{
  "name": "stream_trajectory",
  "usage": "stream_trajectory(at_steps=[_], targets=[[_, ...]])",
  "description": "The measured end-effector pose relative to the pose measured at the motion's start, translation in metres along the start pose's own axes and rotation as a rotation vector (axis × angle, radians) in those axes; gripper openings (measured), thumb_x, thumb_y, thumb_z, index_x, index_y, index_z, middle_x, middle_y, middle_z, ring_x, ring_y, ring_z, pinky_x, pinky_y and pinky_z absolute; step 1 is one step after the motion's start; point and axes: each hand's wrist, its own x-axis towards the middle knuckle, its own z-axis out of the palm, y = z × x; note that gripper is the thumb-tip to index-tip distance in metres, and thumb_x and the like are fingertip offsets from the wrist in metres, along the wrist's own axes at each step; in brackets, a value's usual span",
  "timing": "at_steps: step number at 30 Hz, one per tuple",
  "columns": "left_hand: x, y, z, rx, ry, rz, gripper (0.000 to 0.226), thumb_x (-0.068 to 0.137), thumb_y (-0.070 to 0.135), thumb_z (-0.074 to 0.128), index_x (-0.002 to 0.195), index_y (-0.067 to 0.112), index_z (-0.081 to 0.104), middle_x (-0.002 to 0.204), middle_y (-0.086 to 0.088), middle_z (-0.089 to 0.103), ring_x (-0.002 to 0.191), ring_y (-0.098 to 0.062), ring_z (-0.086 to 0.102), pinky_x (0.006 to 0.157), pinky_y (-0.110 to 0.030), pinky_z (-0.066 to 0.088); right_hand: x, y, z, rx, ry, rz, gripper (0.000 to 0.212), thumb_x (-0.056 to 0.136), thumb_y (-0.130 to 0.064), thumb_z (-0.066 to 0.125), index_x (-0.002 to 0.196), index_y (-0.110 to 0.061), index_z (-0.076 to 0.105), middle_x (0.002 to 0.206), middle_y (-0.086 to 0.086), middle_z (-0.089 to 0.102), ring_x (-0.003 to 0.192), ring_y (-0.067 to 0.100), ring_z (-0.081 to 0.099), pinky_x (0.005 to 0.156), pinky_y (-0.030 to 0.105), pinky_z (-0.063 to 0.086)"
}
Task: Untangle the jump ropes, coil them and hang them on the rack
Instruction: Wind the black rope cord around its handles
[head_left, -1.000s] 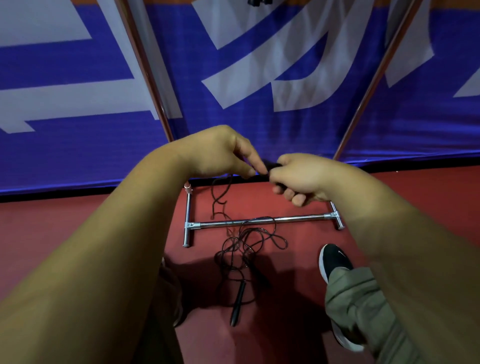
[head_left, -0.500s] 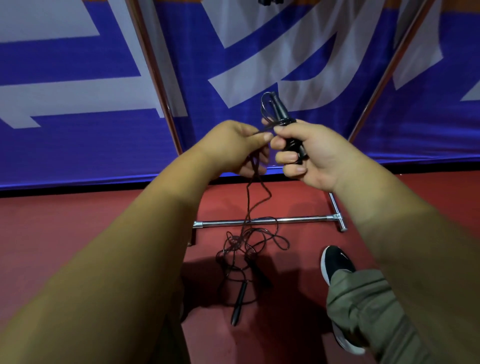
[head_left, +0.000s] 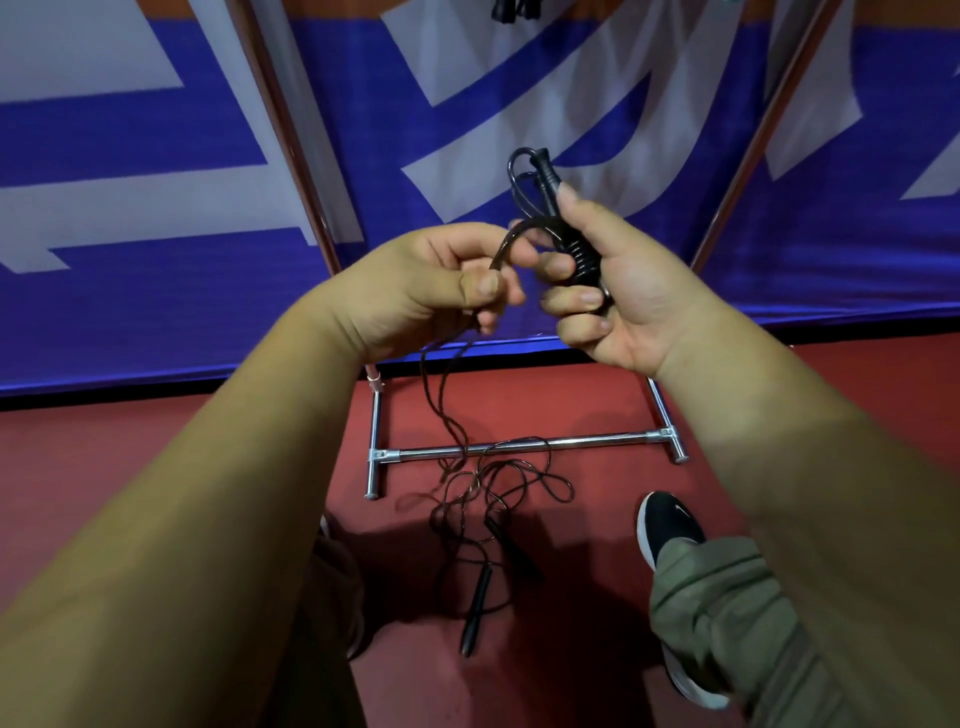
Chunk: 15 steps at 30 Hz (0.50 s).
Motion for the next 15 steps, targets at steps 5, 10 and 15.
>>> stream_trajectory(at_steps=[5, 10, 15], targets=[[0.008, -0.003, 0.007, 0.016, 0.163, -0.002, 0.045, 0.11, 0.041, 0.042, 0.113, 0.015, 0.08, 0.074, 0.001, 0.057, 0.07, -0.013, 0.042, 0.071, -0.028, 0.036, -0.002, -0.001, -0.002, 0.04, -0.003, 0.027, 0.039, 0.1, -0.06, 0.063, 0.107, -0.023, 0.054, 0.071, -0.01, 0.041, 0.048, 0.003, 0.024, 0.037, 0.02, 0.015], [0.002, 0.003, -0.003, 0.442, 0.157, -0.149, 0.024, 0.098, 0.033, 0.069, 0.112, 0.019, 0.082, 0.084, -0.005, 0.07, 0.089, -0.016, 0.061, 0.092, -0.031, 0.048, -0.002, -0.001, -0.007, -0.047, 0.08, 0.003, 0.032, 0.103, -0.05, 0.063, 0.095, -0.021, 0.052, 0.076, -0.004, 0.051, 0.051, 0.006, 0.027, 0.04, 0.021, 0.014], [0.001, 0.001, -0.006, 0.722, 0.188, -0.321, 0.014, 0.097, 0.03, 0.075, 0.108, 0.032, 0.083, 0.094, 0.007, 0.08, 0.085, -0.005, 0.064, 0.088, -0.03, 0.052, -0.002, 0.008, -0.001, -0.243, 0.144, -0.023, 0.021, 0.106, -0.043, 0.06, 0.098, -0.024, 0.056, 0.077, 0.005, 0.056, 0.052, 0.012, 0.028, 0.05, 0.022, 0.013]])
